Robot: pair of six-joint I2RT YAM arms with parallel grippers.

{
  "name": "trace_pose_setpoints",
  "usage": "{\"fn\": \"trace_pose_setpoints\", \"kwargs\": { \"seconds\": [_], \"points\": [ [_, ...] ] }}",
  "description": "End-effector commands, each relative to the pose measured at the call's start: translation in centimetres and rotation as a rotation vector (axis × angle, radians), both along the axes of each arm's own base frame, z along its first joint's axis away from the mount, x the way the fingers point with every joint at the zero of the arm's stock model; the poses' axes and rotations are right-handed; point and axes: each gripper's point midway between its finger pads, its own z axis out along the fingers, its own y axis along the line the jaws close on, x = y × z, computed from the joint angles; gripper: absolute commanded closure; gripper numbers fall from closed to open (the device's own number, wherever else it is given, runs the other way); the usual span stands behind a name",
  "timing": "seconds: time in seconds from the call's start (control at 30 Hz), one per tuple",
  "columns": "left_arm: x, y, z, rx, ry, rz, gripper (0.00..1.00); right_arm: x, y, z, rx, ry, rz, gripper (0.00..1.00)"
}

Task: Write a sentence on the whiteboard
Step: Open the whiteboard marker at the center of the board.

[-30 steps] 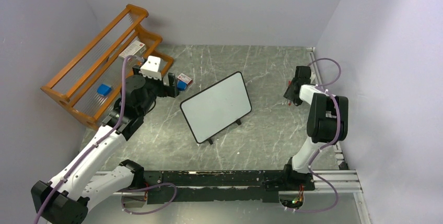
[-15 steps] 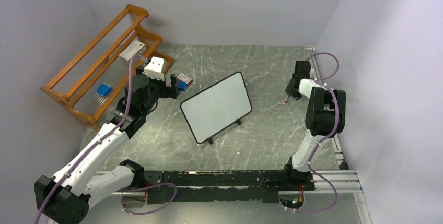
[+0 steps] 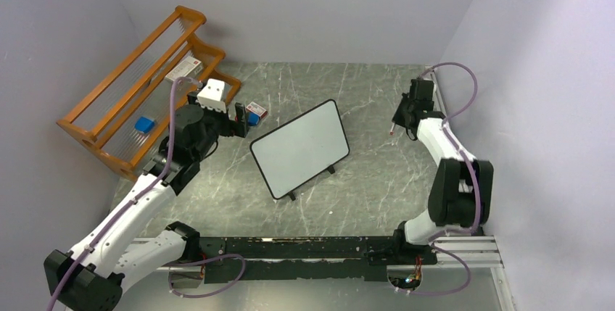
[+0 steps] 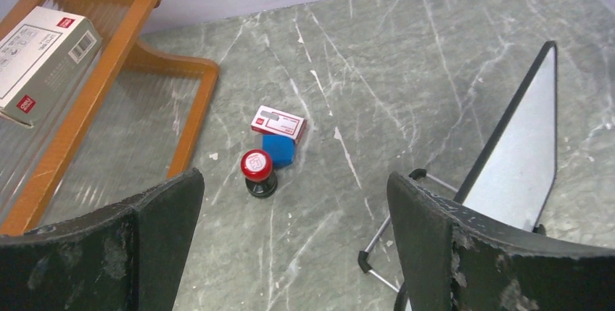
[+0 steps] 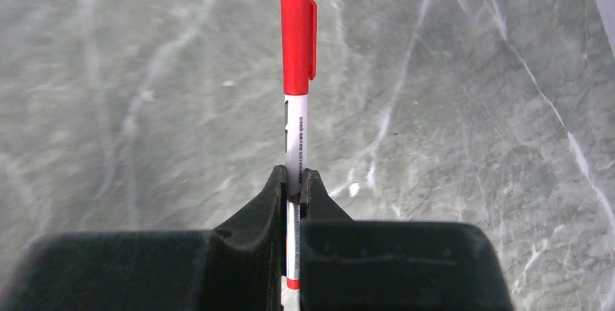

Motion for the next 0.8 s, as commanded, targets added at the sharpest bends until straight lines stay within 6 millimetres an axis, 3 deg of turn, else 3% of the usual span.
{"fn": "trace_pose_setpoints", "kwargs": {
  "seconds": [0.0,0.03,0.2,0.47,0.63,0.77],
  "points": [
    [-0.5,-0.7,3.3,-0.1,-0.004,-0.019,0.0,-1.9,3.1,4.4,0.026,-0.086,0.106,1.0],
    [-0.5,-0.8,4.0,-0.107,0.01,-0.02,0.0,-2.4,4.2,5.3,0.026,-0.105,0.141,1.0],
    [-2.4,-2.2,3.7,-0.105,0.121,-0.121,0.0,-5.4,9.2,10.0,0.062,-0.233,0.308,1.0],
    [-4.7,-5.1,5.7,-0.225,0.206,-0.277,0.0,-9.5,16.8,15.4,0.117,-0.337,0.621,1.0],
    [-6.0,-6.6,7.1,-0.307,0.238,-0.356,0.0,-12.0,21.2,18.1,0.144,-0.374,0.841,1.0],
    [-6.5,-7.6,7.2,-0.402,0.31,-0.368,0.0,-13.5,23.8,18.8,0.113,-0.39,0.967,1.0]
  ]
}}
